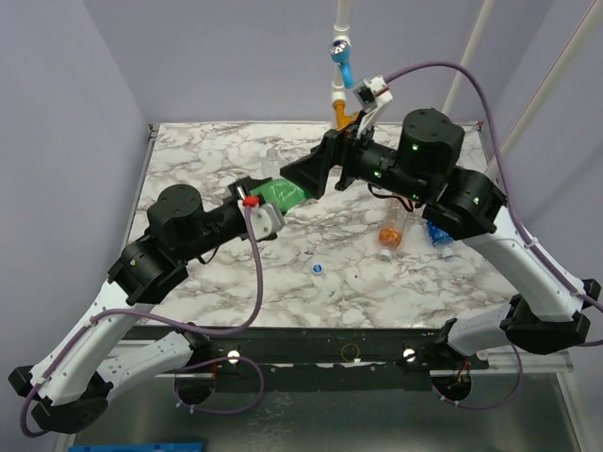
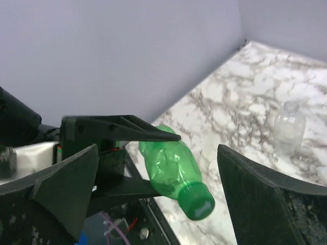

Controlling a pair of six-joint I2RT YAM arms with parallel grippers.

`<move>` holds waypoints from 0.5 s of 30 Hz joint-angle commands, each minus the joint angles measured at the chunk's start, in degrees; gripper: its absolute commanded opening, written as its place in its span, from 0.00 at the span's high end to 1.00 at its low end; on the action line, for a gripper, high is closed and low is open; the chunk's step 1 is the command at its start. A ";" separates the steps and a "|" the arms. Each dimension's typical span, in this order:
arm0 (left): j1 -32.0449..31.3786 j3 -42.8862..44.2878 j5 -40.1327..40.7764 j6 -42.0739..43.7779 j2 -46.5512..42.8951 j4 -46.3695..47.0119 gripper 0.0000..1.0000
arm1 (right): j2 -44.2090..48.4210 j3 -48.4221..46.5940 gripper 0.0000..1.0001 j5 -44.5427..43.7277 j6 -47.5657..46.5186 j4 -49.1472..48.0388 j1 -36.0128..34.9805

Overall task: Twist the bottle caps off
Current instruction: Pick up the plastic bottle at the center of the board, then unscrew the bottle cap from the plastic bottle.

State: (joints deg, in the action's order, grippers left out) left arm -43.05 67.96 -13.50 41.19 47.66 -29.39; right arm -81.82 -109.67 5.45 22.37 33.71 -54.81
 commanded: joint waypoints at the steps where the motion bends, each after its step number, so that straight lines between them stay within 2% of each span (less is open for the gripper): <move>1: 0.36 7.20 7.55 -27.31 2.75 12.32 1.00 | 3.12 6.44 0.00 -9.74 -2.13 -14.41 -0.48; 5: 1.69 11.24 6.95 -36.83 4.71 13.61 1.00 | 2.03 4.37 0.00 -10.81 -2.49 -17.03 -0.48; 10: 2.50 10.60 3.75 -40.74 4.58 16.63 1.00 | 0.93 4.50 0.06 -9.40 -0.81 -21.95 -0.49; 13: 2.64 9.71 2.60 -40.92 3.80 16.86 1.00 | 0.19 5.15 0.16 -8.65 -0.50 -25.46 -0.48; 15: 2.66 9.06 2.92 -40.93 3.29 17.19 1.00 | -0.72 5.13 0.28 -7.31 -0.16 -27.23 -0.48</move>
State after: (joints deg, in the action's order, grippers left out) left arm -40.80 78.15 -9.19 4.08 52.23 -14.63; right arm -81.10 -105.08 -2.33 21.45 13.23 -54.81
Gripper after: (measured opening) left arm 0.616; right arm 0.801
